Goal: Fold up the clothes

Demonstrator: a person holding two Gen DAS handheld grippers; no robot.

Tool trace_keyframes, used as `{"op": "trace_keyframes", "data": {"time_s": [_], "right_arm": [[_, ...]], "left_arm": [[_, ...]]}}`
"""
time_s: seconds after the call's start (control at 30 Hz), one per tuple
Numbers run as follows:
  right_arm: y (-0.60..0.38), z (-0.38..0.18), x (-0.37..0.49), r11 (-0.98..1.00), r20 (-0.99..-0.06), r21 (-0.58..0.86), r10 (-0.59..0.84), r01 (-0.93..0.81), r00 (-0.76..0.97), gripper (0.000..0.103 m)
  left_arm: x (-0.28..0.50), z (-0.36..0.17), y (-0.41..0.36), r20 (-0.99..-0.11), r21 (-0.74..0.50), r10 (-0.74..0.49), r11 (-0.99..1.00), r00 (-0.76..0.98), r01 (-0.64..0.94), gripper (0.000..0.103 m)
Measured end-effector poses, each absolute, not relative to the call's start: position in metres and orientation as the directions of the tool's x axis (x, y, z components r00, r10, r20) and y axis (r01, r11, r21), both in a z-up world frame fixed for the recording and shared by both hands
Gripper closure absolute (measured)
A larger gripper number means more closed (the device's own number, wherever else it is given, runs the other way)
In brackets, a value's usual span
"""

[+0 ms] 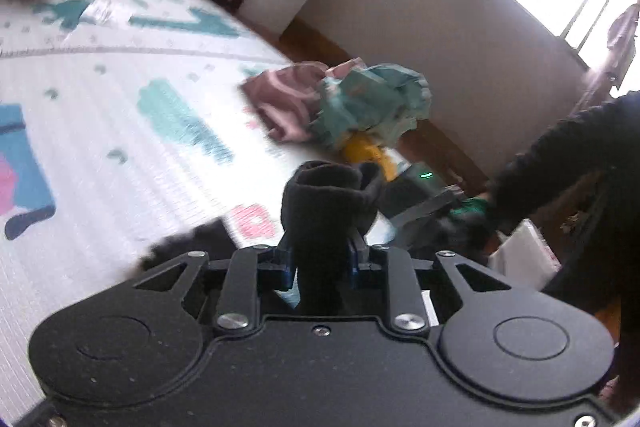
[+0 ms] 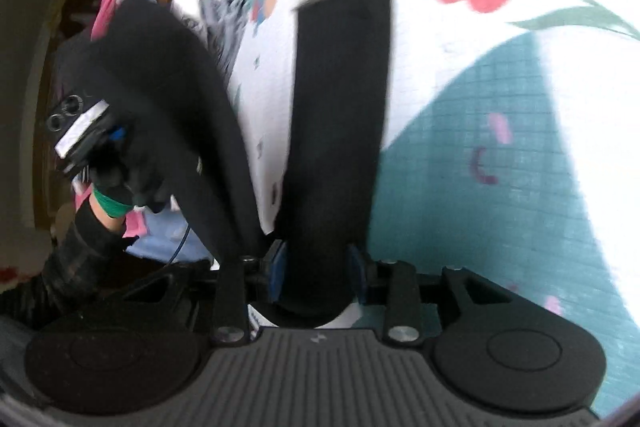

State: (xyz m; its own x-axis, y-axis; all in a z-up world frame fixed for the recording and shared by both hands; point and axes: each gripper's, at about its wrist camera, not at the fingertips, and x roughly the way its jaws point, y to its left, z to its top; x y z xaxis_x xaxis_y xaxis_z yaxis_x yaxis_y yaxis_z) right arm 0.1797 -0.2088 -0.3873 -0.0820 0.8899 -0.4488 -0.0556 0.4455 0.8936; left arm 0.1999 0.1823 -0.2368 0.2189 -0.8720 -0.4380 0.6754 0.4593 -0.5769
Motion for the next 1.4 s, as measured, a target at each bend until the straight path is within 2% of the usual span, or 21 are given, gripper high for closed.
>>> {"op": "trace_keyframes", "data": {"time_s": [0.2, 0.47, 0.57, 0.67, 0.7, 0.77, 0.87, 0.93, 1.0, 1.1, 1.23, 1.4], "right_arm": [[-0.21, -0.388, 0.174, 0.467, -0.47, 0.882, 0.879, -0.057, -0.078, 0.066], [-0.195, -0.359, 0.158, 0.498, -0.538, 0.822, 0.838, -0.276, -0.092, 0.066], [-0.18, -0.339, 0.156, 0.521, -0.587, 0.758, 0.807, -0.392, -0.064, 0.066], [-0.174, -0.319, 0.155, 0.536, -0.628, 0.679, 0.778, -0.502, -0.018, 0.066], [-0.172, -0.312, 0.155, 0.54, -0.639, 0.65, 0.769, -0.536, 0.0, 0.066], [-0.17, -0.299, 0.152, 0.537, -0.644, 0.598, 0.764, -0.594, 0.043, 0.066], [-0.162, -0.279, 0.144, 0.538, -0.635, 0.505, 0.761, -0.675, 0.131, 0.066], [-0.151, -0.269, 0.139, 0.522, -0.638, 0.43, 0.753, -0.737, 0.16, 0.066], [-0.137, -0.263, 0.128, 0.475, -0.647, 0.332, 0.743, -0.815, 0.17, 0.066], [-0.115, -0.266, 0.111, 0.415, -0.683, 0.19, 0.707, -0.89, 0.184, 0.067], [-0.102, -0.277, 0.1, 0.402, -0.701, 0.127, 0.683, -0.907, 0.205, 0.067], [-0.089, -0.299, 0.105, 0.406, -0.739, 0.088, 0.639, -0.91, 0.214, 0.067]], "left_arm": [[0.228, -0.276, 0.176, -0.479, -0.622, -0.857, 0.485, 0.192, 0.615, 0.081], [0.244, -0.31, 0.177, -0.544, -0.677, -0.811, 0.575, 0.213, 0.46, 0.081], [0.242, -0.312, 0.178, -0.577, -0.666, -0.778, 0.624, 0.248, 0.408, 0.071], [0.236, -0.296, 0.181, -0.579, -0.642, -0.754, 0.657, 0.311, 0.396, 0.052], [0.234, -0.289, 0.186, -0.576, -0.638, -0.743, 0.669, 0.341, 0.38, 0.041], [0.229, -0.276, 0.197, -0.56, -0.641, -0.733, 0.679, 0.386, 0.358, 0.04], [0.21, -0.248, 0.213, -0.567, -0.554, -0.675, 0.737, 0.473, 0.388, 0.04], [0.182, -0.226, 0.21, -0.544, -0.453, -0.664, 0.747, 0.513, 0.487, 0.041], [0.142, -0.211, 0.198, -0.531, -0.31, -0.677, 0.715, 0.51, 0.627, 0.042], [0.094, -0.219, 0.163, -0.589, -0.101, -0.669, 0.616, 0.452, 0.781, 0.049], [0.067, -0.244, 0.141, -0.627, -0.048, -0.673, 0.535, 0.391, 0.843, 0.056], [0.076, -0.285, 0.144, -0.674, -0.058, -0.616, 0.595, 0.408, 0.802, 0.057]]}}
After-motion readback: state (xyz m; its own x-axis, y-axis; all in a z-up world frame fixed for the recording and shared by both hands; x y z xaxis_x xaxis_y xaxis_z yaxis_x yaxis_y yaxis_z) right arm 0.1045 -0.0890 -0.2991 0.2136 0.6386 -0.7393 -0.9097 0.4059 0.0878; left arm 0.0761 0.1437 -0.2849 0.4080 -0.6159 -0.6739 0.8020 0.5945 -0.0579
